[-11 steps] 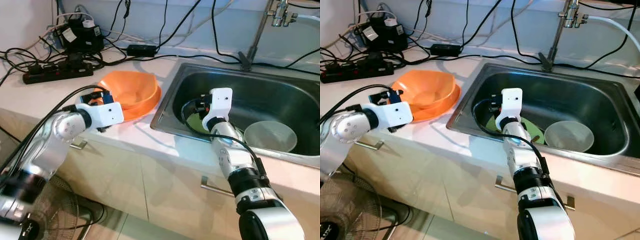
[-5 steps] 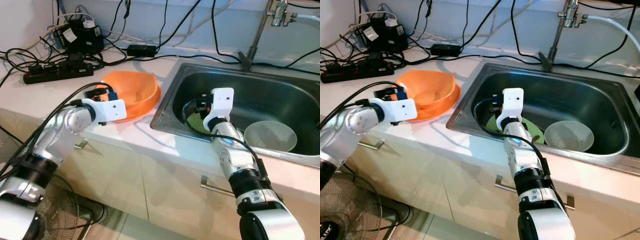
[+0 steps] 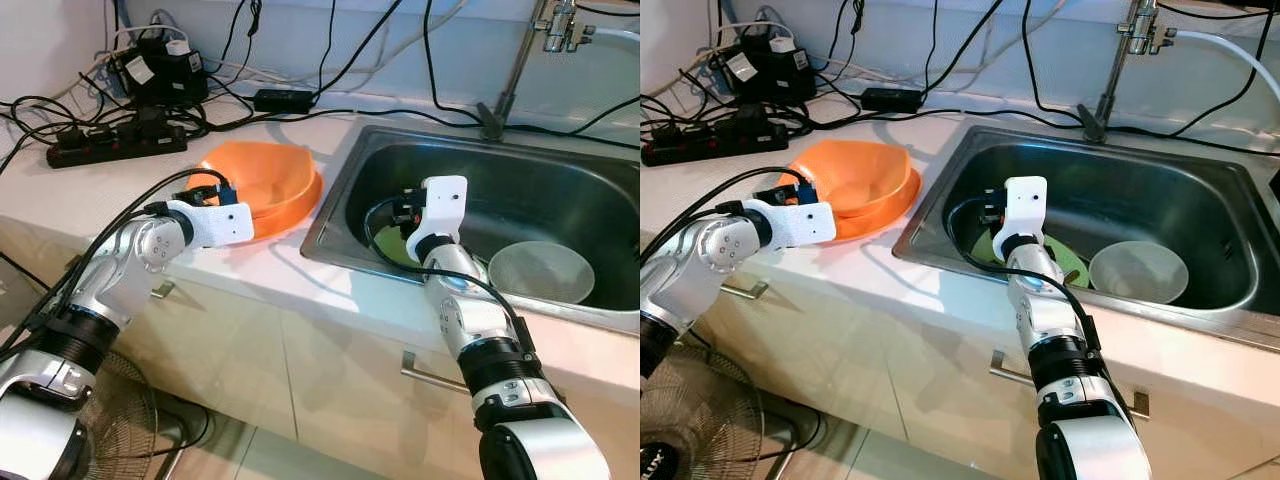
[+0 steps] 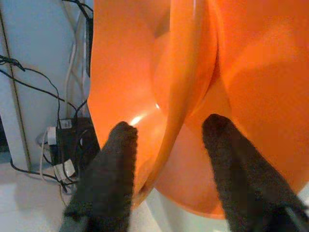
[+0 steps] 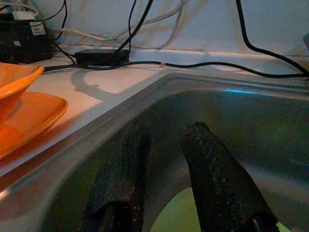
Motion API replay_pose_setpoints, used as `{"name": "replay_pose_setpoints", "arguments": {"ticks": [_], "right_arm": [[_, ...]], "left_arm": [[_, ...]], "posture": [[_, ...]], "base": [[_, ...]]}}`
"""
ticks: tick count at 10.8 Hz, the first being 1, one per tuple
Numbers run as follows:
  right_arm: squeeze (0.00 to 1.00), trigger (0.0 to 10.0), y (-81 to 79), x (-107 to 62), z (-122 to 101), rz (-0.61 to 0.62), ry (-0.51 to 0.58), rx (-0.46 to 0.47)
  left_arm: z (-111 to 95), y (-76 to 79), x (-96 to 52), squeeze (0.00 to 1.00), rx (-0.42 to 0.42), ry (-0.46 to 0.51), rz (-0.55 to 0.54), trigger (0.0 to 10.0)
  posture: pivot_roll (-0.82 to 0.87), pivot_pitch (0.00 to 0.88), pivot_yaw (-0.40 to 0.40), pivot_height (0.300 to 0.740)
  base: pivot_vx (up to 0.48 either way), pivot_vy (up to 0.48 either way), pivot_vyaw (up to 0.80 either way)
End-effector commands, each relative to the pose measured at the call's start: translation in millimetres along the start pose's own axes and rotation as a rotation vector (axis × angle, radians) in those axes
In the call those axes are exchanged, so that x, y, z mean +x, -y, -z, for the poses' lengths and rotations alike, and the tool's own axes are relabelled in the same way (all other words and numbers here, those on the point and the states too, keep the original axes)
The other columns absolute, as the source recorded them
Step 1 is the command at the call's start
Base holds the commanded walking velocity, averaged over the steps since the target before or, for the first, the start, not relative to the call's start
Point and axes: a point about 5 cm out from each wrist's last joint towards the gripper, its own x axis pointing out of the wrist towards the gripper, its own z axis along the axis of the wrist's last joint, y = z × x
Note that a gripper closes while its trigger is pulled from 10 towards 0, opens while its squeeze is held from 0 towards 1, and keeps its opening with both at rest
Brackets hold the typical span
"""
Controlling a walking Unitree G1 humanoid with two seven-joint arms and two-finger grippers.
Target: Kitchen organization
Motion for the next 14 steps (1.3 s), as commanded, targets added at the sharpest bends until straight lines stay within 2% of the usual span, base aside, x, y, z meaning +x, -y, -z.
{"name": "replay_pose_setpoints", "arguments": {"ticks": [1,7,10,14], "right_arm": [[0.0,10.0,1.5,-0.7,-1,0.008,0.0,0.003],[0.0,10.0,-2.4,0.4,0,-0.007,-0.006,0.002],[0.0,10.0,-5.5,1.5,0,-0.016,-0.006,0.003],[0.0,10.0,-3.7,1.9,-2,-0.008,0.0,0.003]], "left_arm": [[-3,-1.9,2.0,0.0,0.013,0.007,-0.006,0.0],[-6,2.0,3.5,0.0,0.022,0.023,-0.011,0.0],[-11,-2.9,3.4,0.0,0.048,0.04,-0.05,0.0],[-35,-27.5,2.5,0.0,0.081,0.136,-0.271,0.0]], "posture": [[0.2,0.008,0.044,0.74],[0.2,0.0,0.041,0.74],[0.21,0.0,0.037,0.74],[0.21,0.0,0.037,0.74]], "base": [[0.0,0.0,0.0],[0.0,0.0,0.0],[0.0,0.0,0.0],[0.0,0.0,0.0]]}}
